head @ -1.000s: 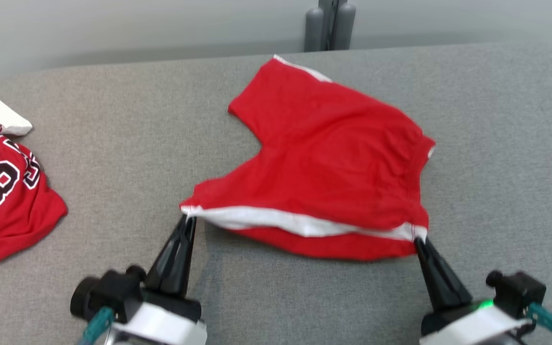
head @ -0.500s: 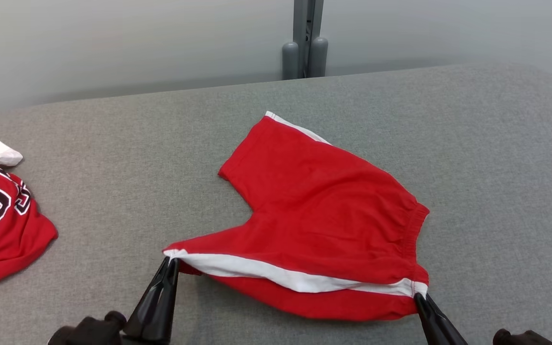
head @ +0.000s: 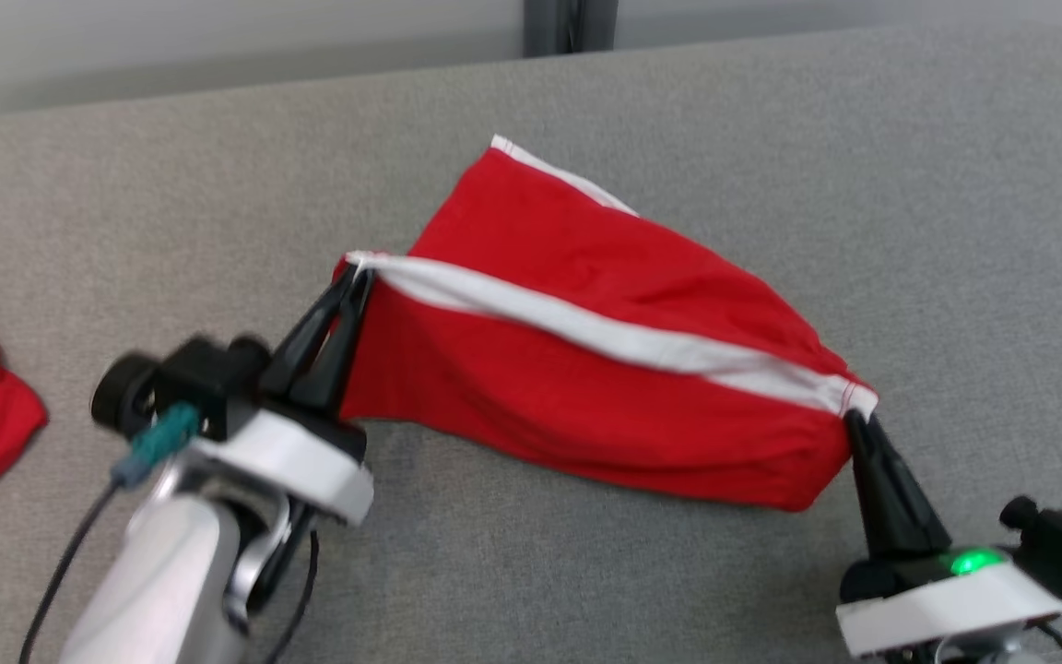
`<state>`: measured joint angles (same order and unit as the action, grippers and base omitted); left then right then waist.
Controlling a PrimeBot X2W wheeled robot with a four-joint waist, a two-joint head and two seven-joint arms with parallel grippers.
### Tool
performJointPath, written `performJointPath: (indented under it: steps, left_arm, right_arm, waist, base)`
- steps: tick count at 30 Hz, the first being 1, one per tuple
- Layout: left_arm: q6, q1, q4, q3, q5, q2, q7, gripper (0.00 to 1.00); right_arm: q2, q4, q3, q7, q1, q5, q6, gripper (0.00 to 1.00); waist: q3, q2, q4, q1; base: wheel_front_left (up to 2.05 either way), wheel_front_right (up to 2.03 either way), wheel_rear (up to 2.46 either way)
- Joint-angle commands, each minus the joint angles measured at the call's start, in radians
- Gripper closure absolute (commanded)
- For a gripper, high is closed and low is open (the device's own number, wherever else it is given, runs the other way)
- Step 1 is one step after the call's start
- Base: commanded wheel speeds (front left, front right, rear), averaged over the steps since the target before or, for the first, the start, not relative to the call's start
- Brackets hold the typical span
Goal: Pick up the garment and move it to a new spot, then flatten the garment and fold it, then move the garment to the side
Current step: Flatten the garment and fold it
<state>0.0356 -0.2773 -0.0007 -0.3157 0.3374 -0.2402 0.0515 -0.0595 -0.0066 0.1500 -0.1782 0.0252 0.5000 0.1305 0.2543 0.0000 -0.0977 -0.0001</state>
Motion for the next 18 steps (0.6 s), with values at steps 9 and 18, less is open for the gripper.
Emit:
performJointPath:
  steps: [9, 18]
  left_arm:
    - [0.076, -0.406, 0.327, -0.079, -0.019, 0.029, -0.040, 1.00]
    - [0.092, -0.668, 0.618, -0.137, -0.015, 0.067, -0.001, 1.00]
  right_arm:
    - [0.003, 0.121, -0.004, -0.064, -0.202, 0.054, 0.000, 1.00]
    - [0.006, 0.196, 0.007, -0.087, -0.315, 0.102, 0.000, 1.00]
  waist:
    - [0.195, 0.0000, -0.067, 0.0001]
    - [0.270, 0.0000, -0.118, 0.0001]
  base:
    - [0.00, 0.00, 0.00]
    - [0.00, 0.00, 0.00]
